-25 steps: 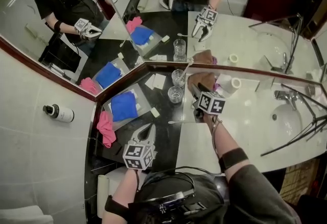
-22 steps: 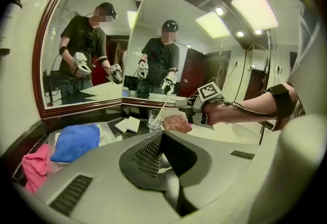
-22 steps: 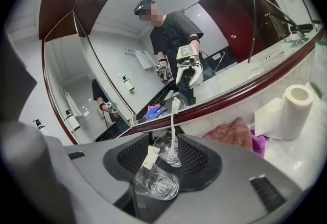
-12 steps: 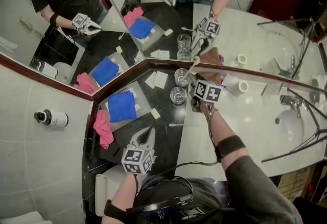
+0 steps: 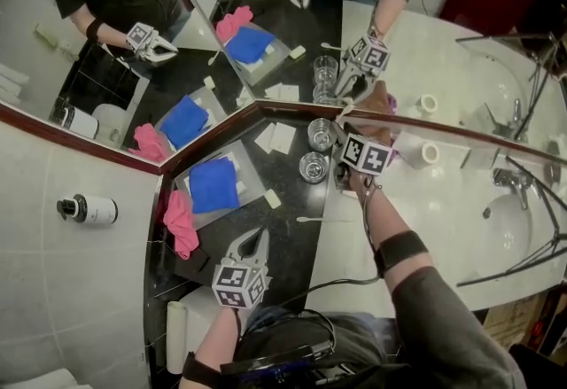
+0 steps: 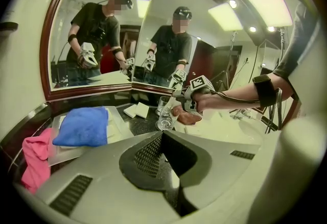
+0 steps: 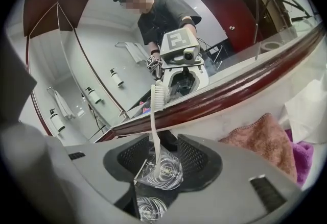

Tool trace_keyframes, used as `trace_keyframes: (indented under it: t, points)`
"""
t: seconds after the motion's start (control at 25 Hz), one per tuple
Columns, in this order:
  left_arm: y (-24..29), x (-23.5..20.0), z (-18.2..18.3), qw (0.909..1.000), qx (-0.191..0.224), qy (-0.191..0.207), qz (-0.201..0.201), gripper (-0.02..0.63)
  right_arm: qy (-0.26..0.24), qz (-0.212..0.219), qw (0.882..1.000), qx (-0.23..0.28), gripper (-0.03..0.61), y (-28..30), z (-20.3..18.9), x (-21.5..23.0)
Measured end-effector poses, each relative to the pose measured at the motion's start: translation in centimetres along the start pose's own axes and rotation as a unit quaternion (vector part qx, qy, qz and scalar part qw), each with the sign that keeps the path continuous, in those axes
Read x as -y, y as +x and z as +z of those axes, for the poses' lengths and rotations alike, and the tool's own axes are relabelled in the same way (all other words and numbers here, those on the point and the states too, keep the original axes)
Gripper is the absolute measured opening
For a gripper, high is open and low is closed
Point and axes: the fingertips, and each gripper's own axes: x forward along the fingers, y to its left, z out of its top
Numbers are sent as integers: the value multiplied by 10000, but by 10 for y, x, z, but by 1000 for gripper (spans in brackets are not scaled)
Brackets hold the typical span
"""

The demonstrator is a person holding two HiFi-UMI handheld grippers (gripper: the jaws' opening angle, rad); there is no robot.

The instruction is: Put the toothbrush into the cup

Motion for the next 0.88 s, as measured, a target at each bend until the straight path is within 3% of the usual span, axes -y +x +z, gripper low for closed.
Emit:
trace_keyframes:
  t: [0.24,0.56,0.88]
  points:
    - [2,-1,-6,10000,-86,28,20,2,-35,69,10000,-12,188,7,1,-2]
    - [3,1,-9,9999,-110,23,32,2,-199,239,9995,-36,60,11,1,-10]
    - [0,0,-18,9998,-159,-46,63,2,-303,217,9993,11,55,8,5,-11]
